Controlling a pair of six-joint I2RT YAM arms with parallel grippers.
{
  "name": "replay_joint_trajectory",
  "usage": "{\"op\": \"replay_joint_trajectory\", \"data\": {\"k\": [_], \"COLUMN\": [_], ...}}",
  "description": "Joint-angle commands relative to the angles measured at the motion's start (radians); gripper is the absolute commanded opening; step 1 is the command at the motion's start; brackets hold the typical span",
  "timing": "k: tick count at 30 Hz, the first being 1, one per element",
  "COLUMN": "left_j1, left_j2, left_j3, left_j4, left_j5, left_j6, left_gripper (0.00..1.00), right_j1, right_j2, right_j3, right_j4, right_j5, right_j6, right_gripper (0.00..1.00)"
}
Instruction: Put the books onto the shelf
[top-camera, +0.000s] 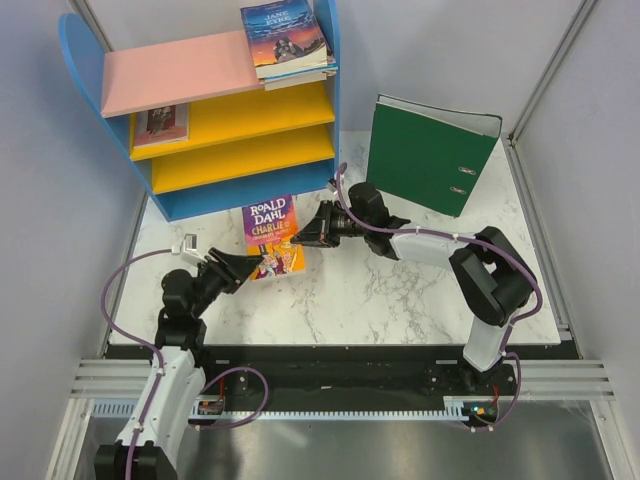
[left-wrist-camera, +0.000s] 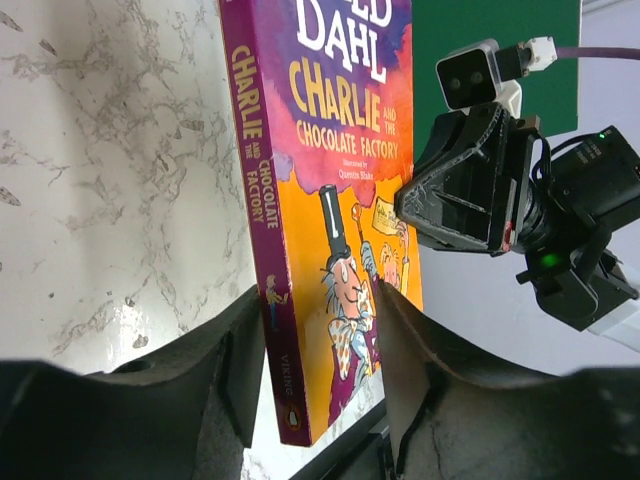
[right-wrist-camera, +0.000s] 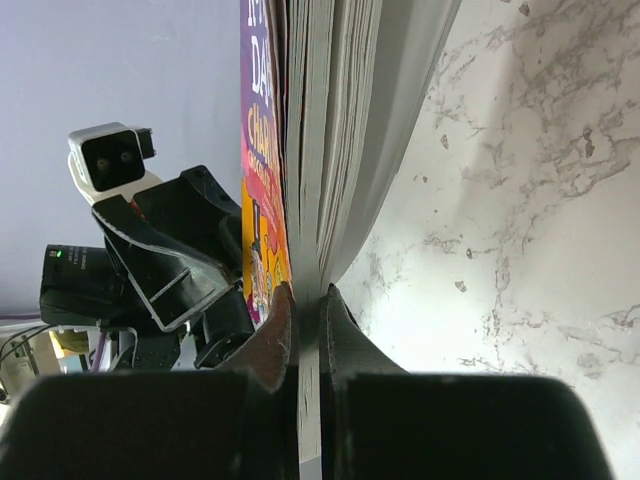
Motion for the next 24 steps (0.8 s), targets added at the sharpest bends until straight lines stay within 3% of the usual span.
{"op": "replay_joint_trajectory", "data": {"k": [1,5,14,15,17,18,22,24], "left_j1": [-0.006,-0.006,-0.006,-0.006,-0.006,-0.006,-0.006,-0.006], "left_j2": [-0.024,-0.048,-0.088,-0.088,-0.088,-0.088,-0.083,-0.085], "left_j3": [0.010,0.025,0.063,0.066,0.069,0.076,0.086,0.103], "left_j4": [0.006,-0.037,-0.115,-0.118,-0.127,-0.136,-0.158,-0.164], "left_j5": [0.064,0.061,0.066,0.067,0.066,0.061,0.052,0.052], "left_j6": [-0.037,-0.036,-0.031,-0.030,-0.028,-0.028,-0.022,-0.022], "left_gripper": [0.52,0.43,0.41,0.38,0.20,0.02,0.02,0.02], "right_j1": [-0.007,-0.010,-0.030,-0.032,-0.035,-0.035,-0.036,-0.038], "right_j2": [-0.016,-0.016,-0.015,-0.013,-0.012,-0.007,-0.006,-0.009], "right_j3": [0.062,0.059,0.059,0.060,0.063,0.065,0.060,0.053], "right_j4": [0.090,0.093,0.110,0.111,0.113,0.113,0.119,0.122], "right_j5": [0.018,0.021,0.026,0.024,0.024,0.023,0.013,0.007], "right_j6": [0.021,0.026,0.037,0.038,0.041,0.043,0.043,0.041], "right_gripper": [0.00,0.00,0.00,0.00,0.00,0.00,0.00,0.06]}}
